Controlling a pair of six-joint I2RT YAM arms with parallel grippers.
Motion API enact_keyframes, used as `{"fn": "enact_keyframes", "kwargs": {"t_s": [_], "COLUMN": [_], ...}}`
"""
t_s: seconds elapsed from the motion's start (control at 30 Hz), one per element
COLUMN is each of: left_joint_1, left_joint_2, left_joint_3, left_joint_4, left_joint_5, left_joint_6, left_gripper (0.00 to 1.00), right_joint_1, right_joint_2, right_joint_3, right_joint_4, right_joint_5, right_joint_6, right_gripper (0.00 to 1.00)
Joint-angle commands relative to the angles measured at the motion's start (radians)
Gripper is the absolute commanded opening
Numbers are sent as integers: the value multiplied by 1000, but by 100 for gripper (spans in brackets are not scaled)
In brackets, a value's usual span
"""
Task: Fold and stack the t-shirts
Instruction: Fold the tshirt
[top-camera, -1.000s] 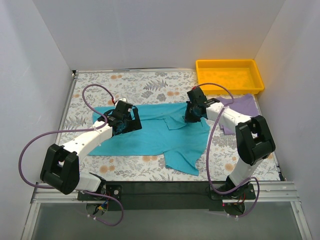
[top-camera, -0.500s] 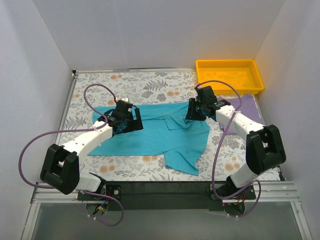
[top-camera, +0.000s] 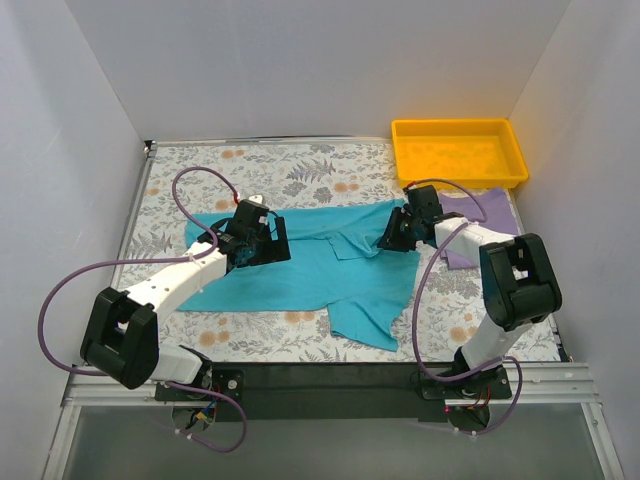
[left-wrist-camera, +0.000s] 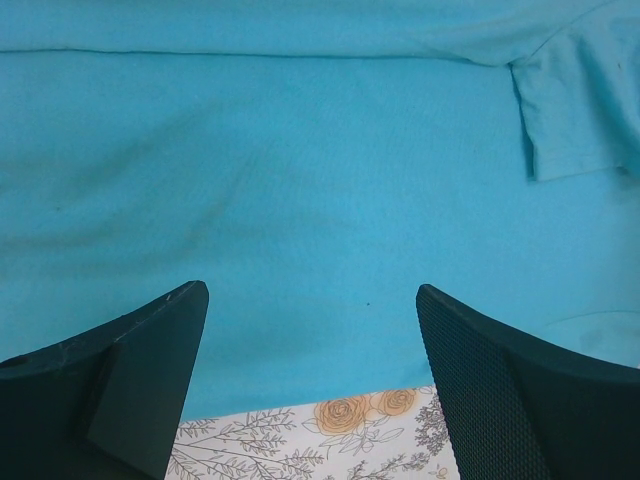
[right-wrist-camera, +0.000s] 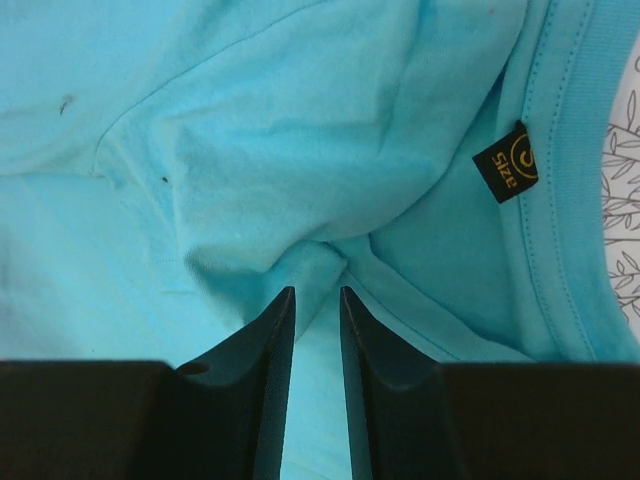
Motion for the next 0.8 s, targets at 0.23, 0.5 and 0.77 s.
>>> {"fn": "enact_keyframes", "kwargs": {"t_s": [0.23, 0.5, 0.77], "left_joint_1": [-6, -6, -4], "left_joint_2": [-14, -11, -14], "left_joint_3": [22, 22, 20], "left_joint_4": [-17, -23, -30], "left_joint_5": [-11, -16, -22], "left_joint_6": [5, 5, 2], "left_gripper": [79, 79, 79], "right_joint_1": [-2, -2, -2], "right_joint_2": [41, 47, 55], "right_joint_3": [-21, -41, -24], "right_joint_4": [95, 95, 95], "right_joint_5": [-2, 21, 26], "right_joint_6": [82, 108, 99], "right_gripper": [32, 31, 17]}}
